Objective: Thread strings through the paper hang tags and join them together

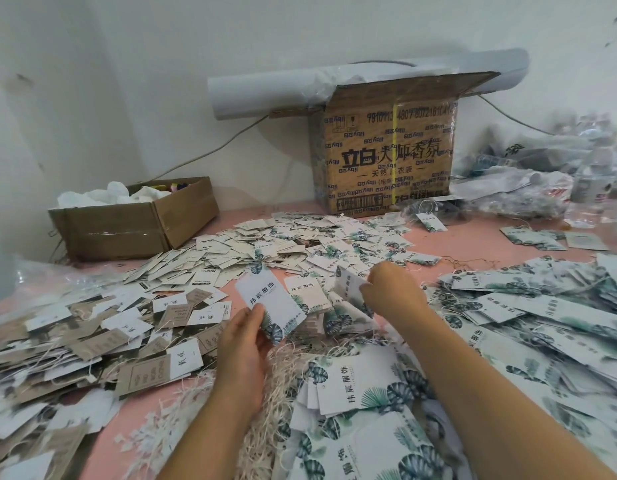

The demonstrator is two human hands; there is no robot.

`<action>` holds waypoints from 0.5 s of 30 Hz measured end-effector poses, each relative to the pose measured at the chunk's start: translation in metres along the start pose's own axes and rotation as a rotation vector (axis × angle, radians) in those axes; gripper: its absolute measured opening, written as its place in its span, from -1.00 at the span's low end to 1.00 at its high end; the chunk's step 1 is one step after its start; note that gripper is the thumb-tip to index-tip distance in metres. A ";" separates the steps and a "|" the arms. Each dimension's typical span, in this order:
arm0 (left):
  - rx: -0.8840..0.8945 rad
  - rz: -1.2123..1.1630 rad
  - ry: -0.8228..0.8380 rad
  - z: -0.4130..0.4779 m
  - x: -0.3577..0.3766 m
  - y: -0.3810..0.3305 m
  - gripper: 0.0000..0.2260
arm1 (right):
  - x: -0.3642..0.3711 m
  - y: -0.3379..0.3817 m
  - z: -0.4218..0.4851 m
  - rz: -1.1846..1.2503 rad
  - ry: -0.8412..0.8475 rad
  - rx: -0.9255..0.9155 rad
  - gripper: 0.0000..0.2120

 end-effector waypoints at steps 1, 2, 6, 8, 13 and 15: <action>0.013 0.034 0.001 -0.001 0.000 0.000 -0.89 | -0.003 -0.003 0.002 0.080 0.012 0.015 -0.73; 0.032 0.067 0.004 -0.001 0.000 -0.001 -0.90 | -0.006 -0.004 0.003 0.178 0.024 0.019 -0.72; 0.125 0.179 0.036 -0.006 0.005 -0.008 -0.75 | -0.023 0.010 -0.007 0.697 0.067 -0.094 -0.79; 0.161 0.205 0.056 -0.008 0.007 -0.010 -0.78 | -0.029 0.023 -0.014 0.869 0.172 -0.171 -0.80; 0.221 0.222 0.112 -0.013 0.014 -0.012 -0.73 | -0.029 0.048 -0.027 0.769 0.323 -0.303 -0.79; 0.230 0.223 0.163 -0.017 0.019 -0.014 -0.71 | -0.027 0.051 -0.029 0.664 0.293 -0.319 -0.78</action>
Point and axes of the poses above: each hand's wrist, its own z-axis towards the middle knuckle, its own x-axis out of the palm, y = z × x, the point moved 6 cm from there along z, towards the middle knuckle, and after that the axes turned 8 degrees about -z, right-handed, at the moved point
